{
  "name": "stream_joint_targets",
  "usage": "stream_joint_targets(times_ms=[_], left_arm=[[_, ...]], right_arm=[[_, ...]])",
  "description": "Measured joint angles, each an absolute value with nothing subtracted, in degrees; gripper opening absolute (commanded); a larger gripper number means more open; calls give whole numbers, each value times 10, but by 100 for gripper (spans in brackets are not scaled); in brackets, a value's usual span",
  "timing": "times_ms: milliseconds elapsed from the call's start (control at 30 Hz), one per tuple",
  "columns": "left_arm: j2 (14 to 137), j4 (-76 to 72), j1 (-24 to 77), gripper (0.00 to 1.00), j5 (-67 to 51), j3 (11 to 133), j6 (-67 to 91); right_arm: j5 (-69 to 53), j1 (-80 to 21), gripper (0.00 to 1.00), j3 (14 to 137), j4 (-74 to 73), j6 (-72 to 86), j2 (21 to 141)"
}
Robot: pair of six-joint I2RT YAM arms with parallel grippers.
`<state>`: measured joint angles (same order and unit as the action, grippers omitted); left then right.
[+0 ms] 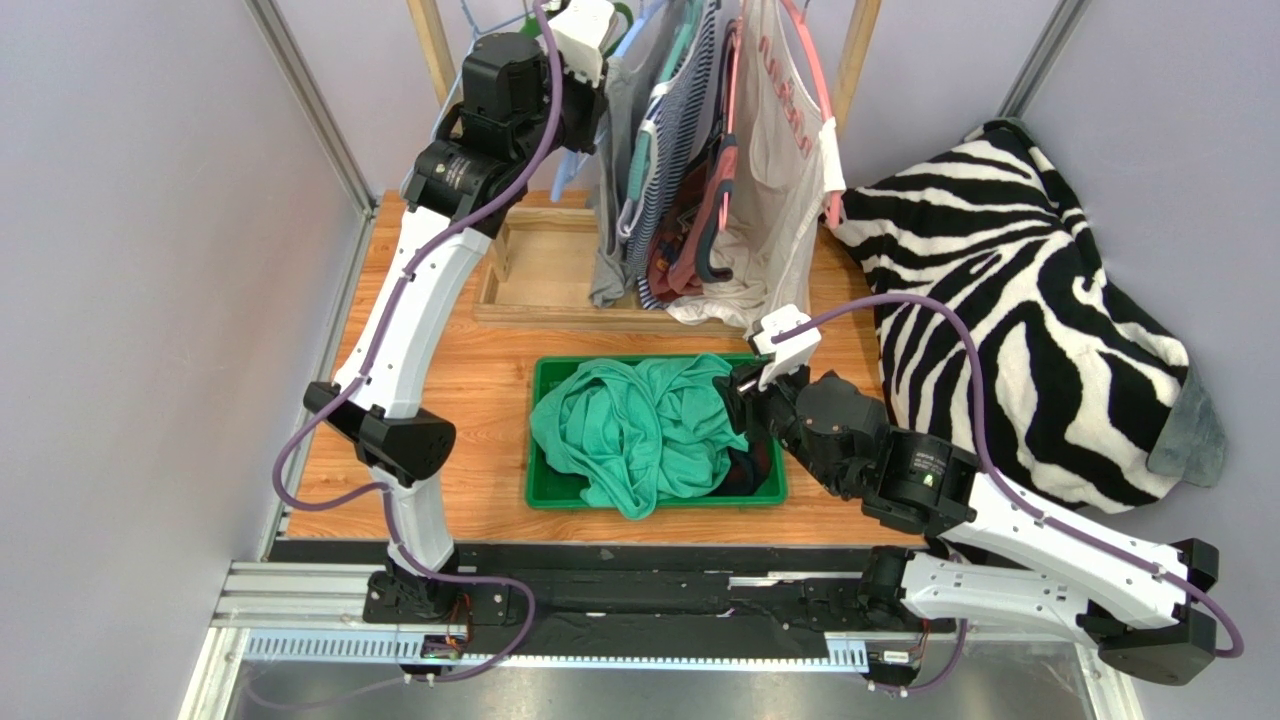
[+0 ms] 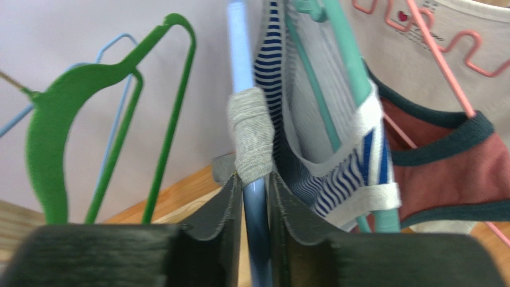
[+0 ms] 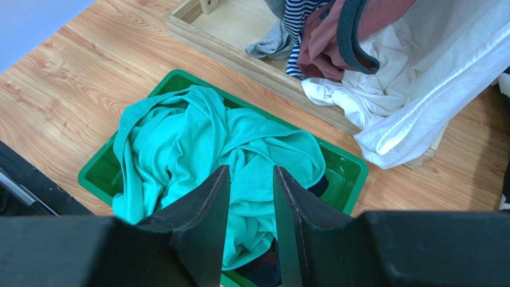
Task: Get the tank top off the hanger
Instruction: Pick up the hanger from the clothesline.
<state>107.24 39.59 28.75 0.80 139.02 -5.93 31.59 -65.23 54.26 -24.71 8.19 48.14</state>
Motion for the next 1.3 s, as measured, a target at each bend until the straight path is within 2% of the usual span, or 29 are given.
stream_joint_targets(times_ms=[67, 867, 1300], left_arm=[[1072, 392, 284, 0, 14, 1390, -57], [1055, 386, 288, 0, 33, 1420, -105], [936, 406, 288, 0, 38, 1320, -124]], right_arm=[[317, -652, 33, 542, -248, 82, 481], [325, -652, 26, 532, -260, 97, 471], [326, -652, 26, 532, -281, 107, 444]])
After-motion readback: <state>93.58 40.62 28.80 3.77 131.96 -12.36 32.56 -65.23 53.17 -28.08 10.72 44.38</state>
